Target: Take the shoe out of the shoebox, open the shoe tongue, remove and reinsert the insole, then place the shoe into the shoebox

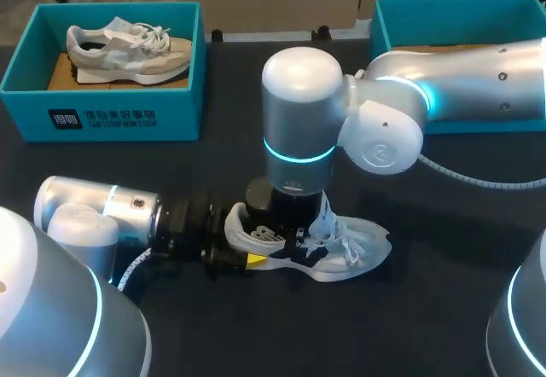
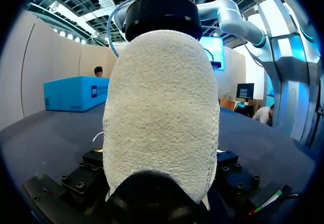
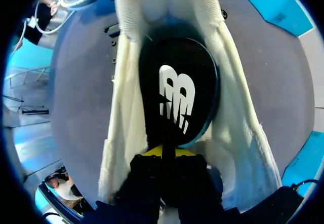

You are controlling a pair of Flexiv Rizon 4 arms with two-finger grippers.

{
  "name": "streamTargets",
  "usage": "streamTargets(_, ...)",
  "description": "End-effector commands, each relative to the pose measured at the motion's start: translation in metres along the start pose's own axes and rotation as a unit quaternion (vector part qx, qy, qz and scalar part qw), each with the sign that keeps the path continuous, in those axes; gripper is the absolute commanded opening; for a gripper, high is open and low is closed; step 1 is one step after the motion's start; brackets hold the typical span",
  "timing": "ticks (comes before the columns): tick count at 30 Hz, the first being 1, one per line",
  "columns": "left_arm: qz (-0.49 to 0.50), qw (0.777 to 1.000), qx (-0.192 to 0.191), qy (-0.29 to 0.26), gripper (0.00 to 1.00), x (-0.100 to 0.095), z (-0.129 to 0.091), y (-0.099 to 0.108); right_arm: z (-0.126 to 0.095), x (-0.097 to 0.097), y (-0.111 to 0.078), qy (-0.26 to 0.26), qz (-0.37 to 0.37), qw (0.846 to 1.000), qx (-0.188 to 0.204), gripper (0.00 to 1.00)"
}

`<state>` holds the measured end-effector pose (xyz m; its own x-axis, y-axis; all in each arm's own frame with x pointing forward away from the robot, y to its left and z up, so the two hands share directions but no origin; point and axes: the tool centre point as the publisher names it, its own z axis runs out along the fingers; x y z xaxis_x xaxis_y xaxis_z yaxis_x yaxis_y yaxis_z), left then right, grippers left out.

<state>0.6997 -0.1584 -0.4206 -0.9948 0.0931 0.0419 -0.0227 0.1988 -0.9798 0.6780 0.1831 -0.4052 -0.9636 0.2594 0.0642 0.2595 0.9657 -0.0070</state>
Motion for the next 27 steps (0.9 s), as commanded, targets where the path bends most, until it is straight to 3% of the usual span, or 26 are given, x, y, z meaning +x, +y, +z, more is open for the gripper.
streamTargets(1, -0.001, 1.0, 0.0, -0.002, 0.0, -0.003, 0.0, 0.006, -0.019, 0.02, -0.01, -0.024, 0.008, 1.0, -0.019, 0.0)
streamTargets(7, -0.001, 1.0, 0.0, -0.002, 0.0, -0.003, 0.0, 0.006, -0.035, 0.017, -0.013, -0.054, 0.006, 0.998, -0.044, 0.0)
streamTargets(18, -0.001, 1.0, 0.0, -0.002, 0.0, -0.003, 0.0, 0.006, -0.047, 0.003, -0.027, -0.096, -0.014, 0.984, -0.149, 0.0)
streamTargets(26, -0.001, 1.0, 0.0, -0.002, 0.0, -0.003, 0.0, 0.006, -0.053, -0.005, -0.021, -0.083, -0.049, 0.982, -0.16, 0.0)
streamTargets(27, -0.001, 1.0, 0.0, -0.002, 0.0, -0.003, 0.0, 0.006, -0.053, -0.007, -0.019, -0.078, -0.055, 0.983, -0.157, 0.06)
